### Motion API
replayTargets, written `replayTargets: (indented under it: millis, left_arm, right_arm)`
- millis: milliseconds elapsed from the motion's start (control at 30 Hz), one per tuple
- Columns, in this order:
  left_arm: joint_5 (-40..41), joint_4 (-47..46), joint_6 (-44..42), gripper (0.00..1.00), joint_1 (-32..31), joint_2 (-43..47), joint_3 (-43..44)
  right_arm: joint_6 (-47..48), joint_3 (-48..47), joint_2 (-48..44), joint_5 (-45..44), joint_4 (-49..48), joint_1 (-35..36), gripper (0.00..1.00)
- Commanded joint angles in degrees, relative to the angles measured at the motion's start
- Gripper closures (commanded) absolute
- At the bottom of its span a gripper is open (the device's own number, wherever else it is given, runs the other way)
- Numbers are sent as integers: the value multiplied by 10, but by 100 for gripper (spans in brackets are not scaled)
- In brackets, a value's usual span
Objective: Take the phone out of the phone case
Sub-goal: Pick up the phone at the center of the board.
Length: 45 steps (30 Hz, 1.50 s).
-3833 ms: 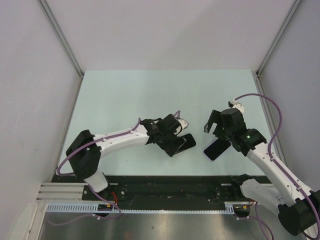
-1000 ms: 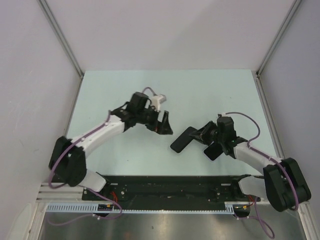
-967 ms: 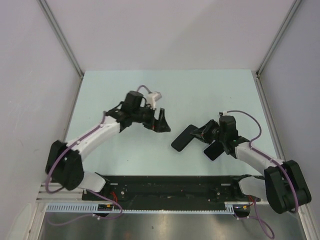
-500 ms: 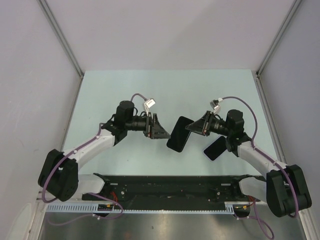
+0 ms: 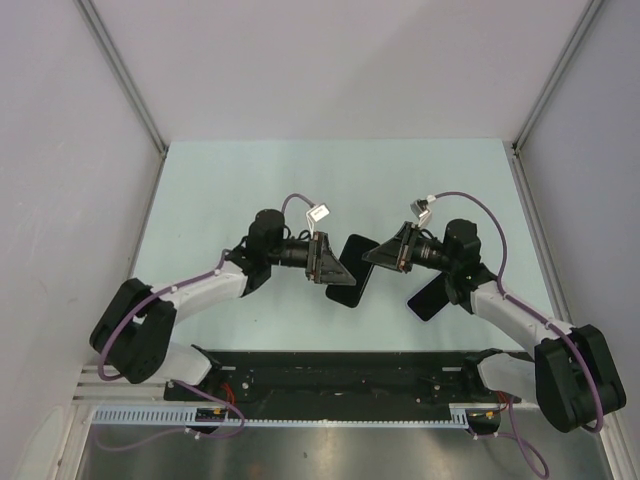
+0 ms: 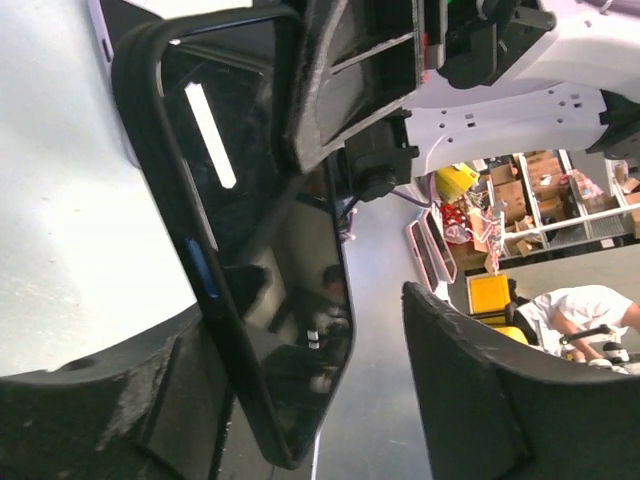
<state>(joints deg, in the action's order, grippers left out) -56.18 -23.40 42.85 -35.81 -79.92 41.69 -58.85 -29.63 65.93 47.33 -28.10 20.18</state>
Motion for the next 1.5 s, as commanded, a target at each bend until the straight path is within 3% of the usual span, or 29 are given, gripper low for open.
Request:
replayTargets:
  millis: [0, 100, 133, 200, 233, 267, 300, 333, 400, 433, 467, 600, 800, 867, 1100, 1467]
  left_arm:
    - [-22, -100, 56, 35, -4, -2, -14]
    - [-17, -124, 75, 50, -4, 6, -25]
    - [-15, -130, 87, 63, -4, 7, -28]
    - [-8, -149, 100, 81, -4, 13, -35]
    - [-3, -153, 109, 98, -4, 19, -35]
    - [0, -153, 112, 100, -4, 22, -35]
    - [8, -153, 115, 100, -4, 25, -36]
    - [12, -153, 117, 100, -4, 31, -38]
    - [21, -162, 125, 100, -4, 39, -49]
    - [24, -169, 137, 100, -4, 48, -55]
    - [26, -177, 142, 100, -4, 52, -59]
    - [32, -186, 152, 100, -4, 78, -77]
    - [39, -162, 152, 100, -4, 125, -79]
    - [42, -152, 147, 100, -4, 133, -77]
    - [39, -129, 140, 100, -4, 157, -82]
    - [34, -70, 117, 100, 0, 188, -73]
  right_arm:
    - [-13, -31, -12, -52, -10, 2, 100]
    - [-13, -31, -26, -80, 8, 4, 100]
    - [-12, -30, -31, -86, 13, 4, 100]
    - [-9, -31, -37, -99, 26, 4, 100]
    - [-12, -31, -38, -102, 32, 3, 100]
    - [-18, -30, -39, -108, 37, 2, 100]
    - [-24, -30, -38, -111, 49, 0, 99]
    - [-28, -31, -40, -114, 53, -5, 83]
    - [-48, -31, -45, -117, 59, -13, 68]
    - [-52, -30, -48, -119, 59, -16, 53]
    - [-62, -30, -54, -128, 59, -17, 51]
    - [-98, -30, -60, -128, 16, -19, 51]
    - [-140, -21, -53, -109, -52, -4, 66]
    - [-139, -18, -50, -101, -56, 5, 64]
    - [-169, 30, -69, -108, -117, 20, 39]
    - [-194, 35, -99, -93, -204, 8, 42]
